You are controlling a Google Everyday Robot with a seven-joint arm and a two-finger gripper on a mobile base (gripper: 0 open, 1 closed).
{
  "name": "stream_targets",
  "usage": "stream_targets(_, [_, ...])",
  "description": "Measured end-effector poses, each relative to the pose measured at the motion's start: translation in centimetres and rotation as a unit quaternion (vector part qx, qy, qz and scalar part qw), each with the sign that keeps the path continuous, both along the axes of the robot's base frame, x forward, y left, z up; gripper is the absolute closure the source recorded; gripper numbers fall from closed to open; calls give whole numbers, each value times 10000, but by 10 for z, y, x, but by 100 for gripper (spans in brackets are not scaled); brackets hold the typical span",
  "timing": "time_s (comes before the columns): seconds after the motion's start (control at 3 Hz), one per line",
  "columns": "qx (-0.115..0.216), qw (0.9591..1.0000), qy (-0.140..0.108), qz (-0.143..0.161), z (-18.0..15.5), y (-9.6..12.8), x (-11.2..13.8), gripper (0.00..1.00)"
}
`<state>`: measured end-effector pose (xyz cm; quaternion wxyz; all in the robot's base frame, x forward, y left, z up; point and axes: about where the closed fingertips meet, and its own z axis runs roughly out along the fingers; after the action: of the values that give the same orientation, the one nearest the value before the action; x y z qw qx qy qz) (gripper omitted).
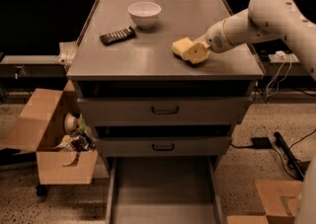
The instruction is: Place sponge into bottom drawer
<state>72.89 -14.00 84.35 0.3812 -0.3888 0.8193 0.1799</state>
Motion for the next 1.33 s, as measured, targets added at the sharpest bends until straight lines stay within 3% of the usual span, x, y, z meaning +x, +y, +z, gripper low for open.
stream_targets(0.33, [301,9968,-327,665,30,11,-29,95])
stream_targets(0.67, [176,9870,-881,1329,62,-28,-116,100])
stream_targets(1.0, [172,9872,-876,1320,61,-31,-117,100])
stream_targets(1.33, [147,9829,-839,1632,46,-29,-123,100])
